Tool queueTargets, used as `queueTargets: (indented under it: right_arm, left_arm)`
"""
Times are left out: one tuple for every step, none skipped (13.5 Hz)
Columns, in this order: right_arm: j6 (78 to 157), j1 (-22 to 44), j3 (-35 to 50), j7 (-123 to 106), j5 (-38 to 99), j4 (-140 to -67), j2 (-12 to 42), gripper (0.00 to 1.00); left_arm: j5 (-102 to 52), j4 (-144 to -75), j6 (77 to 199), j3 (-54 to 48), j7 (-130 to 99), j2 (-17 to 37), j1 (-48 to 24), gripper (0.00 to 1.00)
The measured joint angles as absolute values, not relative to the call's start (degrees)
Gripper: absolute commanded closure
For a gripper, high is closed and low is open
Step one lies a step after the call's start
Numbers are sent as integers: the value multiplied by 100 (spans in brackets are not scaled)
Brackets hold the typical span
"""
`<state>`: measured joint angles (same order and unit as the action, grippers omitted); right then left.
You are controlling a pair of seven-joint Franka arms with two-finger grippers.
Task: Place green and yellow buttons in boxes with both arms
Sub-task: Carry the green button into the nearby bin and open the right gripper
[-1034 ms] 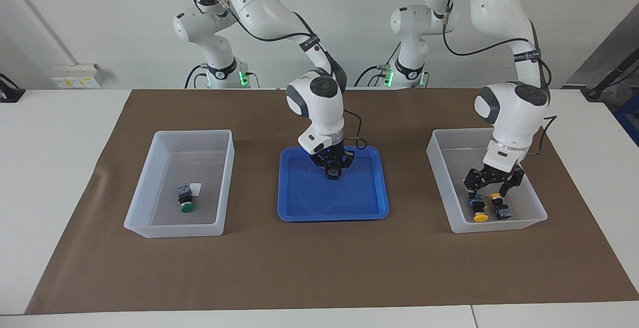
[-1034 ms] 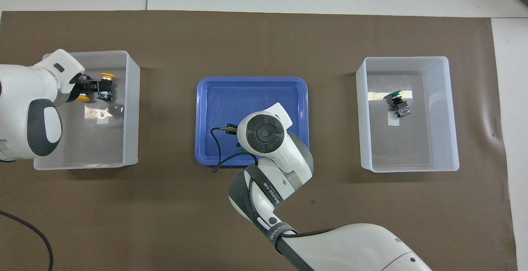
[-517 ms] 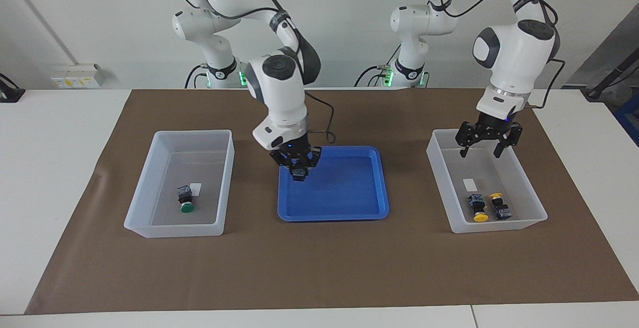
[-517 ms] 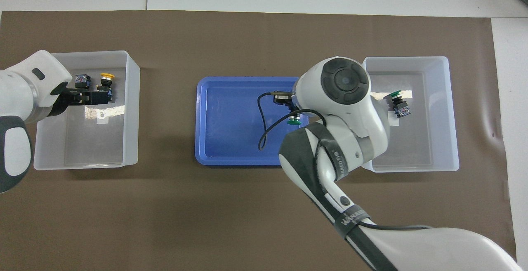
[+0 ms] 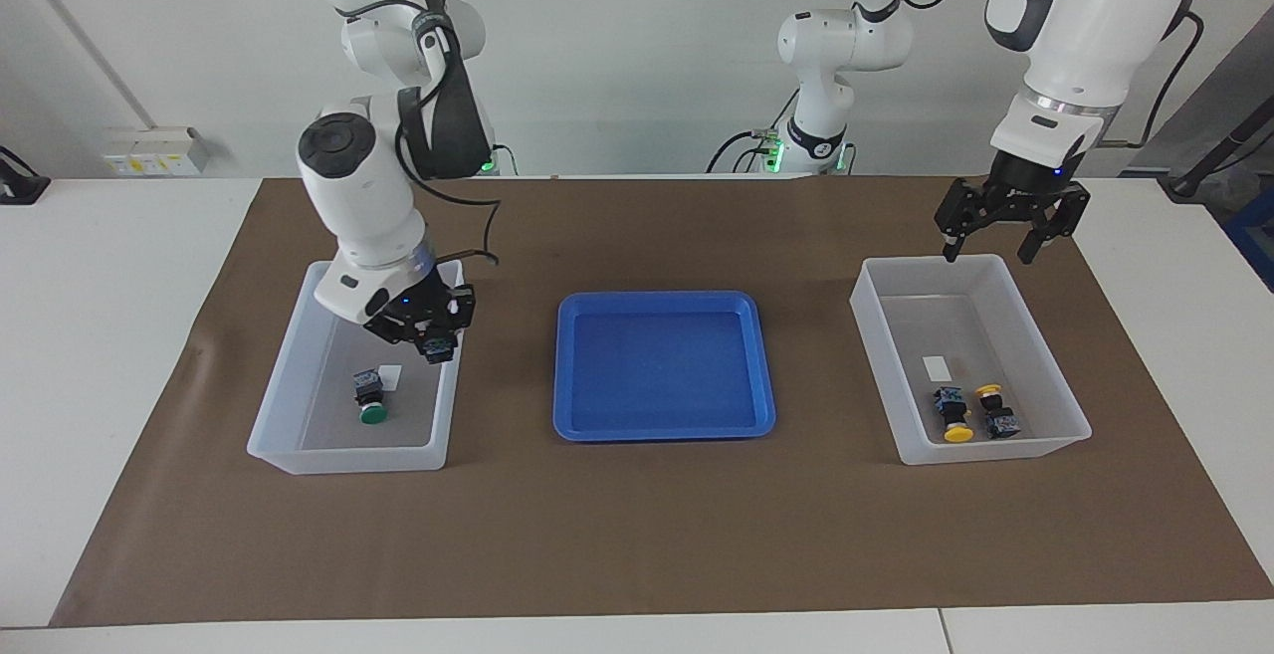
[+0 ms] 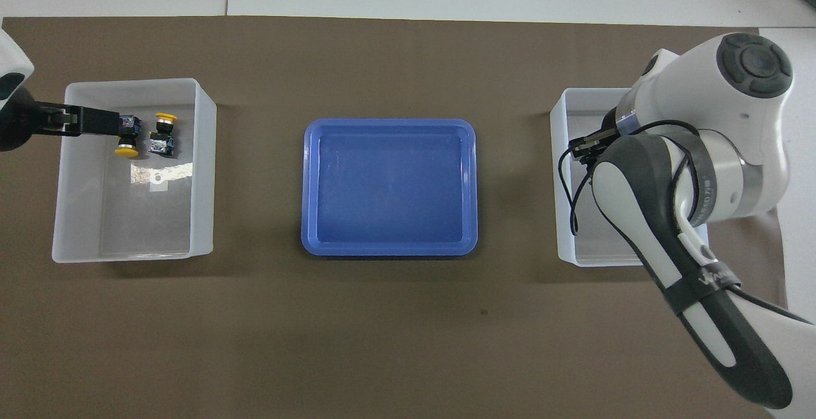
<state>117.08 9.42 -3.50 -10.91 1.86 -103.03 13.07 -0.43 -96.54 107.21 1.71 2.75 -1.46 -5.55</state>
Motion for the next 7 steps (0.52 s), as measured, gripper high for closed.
queueTargets:
  right_arm:
    - [11990,809,-351,-1325,186,-10555,1280,100]
    - [12304,712,-348,-1453,186,-10870,1240,100]
    - [12519,657,-347,-1517,186,-11130,1214,100]
    - [12649,634,-346,-1577,186,-11341,1194,98]
    - [12722,622,-346,-1636,186,-11506,1180,94]
    - [12768,600,-346,-1667,186,-11630,1171,86]
    - [12890,562,-344,-1712,186,-11738,1166,74]
  left_arm:
    - [-43,-9573,10571,185,275,-129,-552,0]
    - [-43,-9546,10377,197,275,-129,-550,0]
    - [-43,-9533,10180,203,275,-131,-550,0]
    - [-43,-9532,9987,206,273,-136,-550,0]
    - [-43,-9536,9865,211,272,-141,-548,0]
    - [-43,-9550,9806,215,271,-145,-546,0]
    - [-43,-9559,9794,221,270,-147,-541,0]
